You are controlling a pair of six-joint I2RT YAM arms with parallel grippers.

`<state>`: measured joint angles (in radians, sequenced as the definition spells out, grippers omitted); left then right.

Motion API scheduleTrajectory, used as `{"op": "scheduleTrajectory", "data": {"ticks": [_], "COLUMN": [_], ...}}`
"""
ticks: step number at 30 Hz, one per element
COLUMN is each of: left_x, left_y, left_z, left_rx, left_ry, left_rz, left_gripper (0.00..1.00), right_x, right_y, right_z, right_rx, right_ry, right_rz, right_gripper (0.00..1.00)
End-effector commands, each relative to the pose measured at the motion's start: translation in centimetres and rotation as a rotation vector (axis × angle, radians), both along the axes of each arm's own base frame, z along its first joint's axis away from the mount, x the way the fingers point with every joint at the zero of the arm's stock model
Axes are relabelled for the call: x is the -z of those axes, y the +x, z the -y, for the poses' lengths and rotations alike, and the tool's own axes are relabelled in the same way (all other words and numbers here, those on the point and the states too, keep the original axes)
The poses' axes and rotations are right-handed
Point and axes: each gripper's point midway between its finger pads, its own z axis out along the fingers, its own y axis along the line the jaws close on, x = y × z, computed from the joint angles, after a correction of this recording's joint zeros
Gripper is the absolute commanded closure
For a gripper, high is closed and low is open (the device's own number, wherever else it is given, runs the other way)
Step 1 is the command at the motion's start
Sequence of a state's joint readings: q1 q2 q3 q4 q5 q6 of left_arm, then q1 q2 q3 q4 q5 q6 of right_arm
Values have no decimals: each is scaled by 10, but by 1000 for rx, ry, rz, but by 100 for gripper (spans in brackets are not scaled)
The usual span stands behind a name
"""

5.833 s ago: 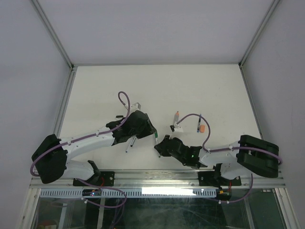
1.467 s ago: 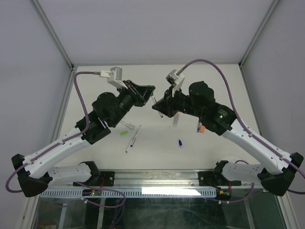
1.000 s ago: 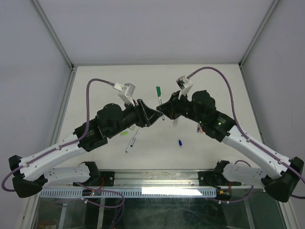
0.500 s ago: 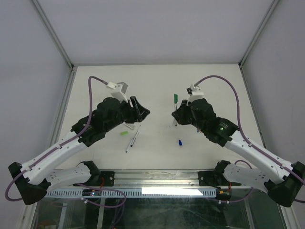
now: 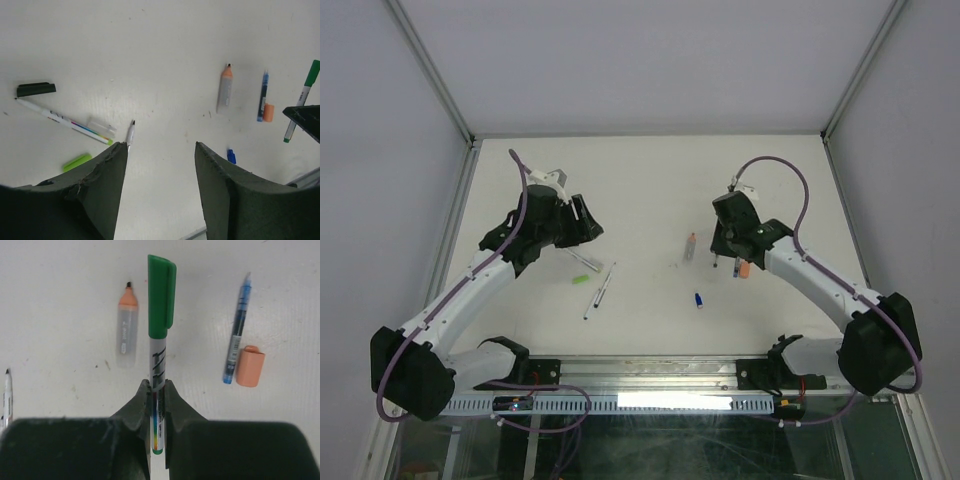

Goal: Insert the pens into the pen caps
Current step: Place the pen at the center of the board.

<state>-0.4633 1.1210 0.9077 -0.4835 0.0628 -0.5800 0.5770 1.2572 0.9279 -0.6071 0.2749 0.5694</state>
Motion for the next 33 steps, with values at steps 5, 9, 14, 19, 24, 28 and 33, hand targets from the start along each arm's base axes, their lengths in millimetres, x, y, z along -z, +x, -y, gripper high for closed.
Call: {"op": "scheduleTrajectory", "data": {"ticks": [5,9,14,19,24,28,33], "left_x": [-2,8,15,14,14,15,15], "left_y": [20,25,27,30,32,33,35], "left_z": [-14,-19,-20,-21,-25,-27,-30], "left_rx": [8,12,21,20,11,6,4], "left_ry": [72,131,150,151,159,155,141], "left_rz": [90,90,82,84,88,82,74], "left_gripper": [42,42,42,42,42,43,43], "right_x": [43,55,76,93,104,104,93], "right_y": [24,34,27,22,20,20,22], "right_z": [15,23,33,35,35,36,37], "right_rx": [111,138,162,173,168,167,160], "right_ry": [6,-63,-117,-130,-143,-151,-152], "right_rz": [-118,-154,-221,-259,-292,-297,-277], "right_gripper": [97,95,95,93,86,79,75]}}
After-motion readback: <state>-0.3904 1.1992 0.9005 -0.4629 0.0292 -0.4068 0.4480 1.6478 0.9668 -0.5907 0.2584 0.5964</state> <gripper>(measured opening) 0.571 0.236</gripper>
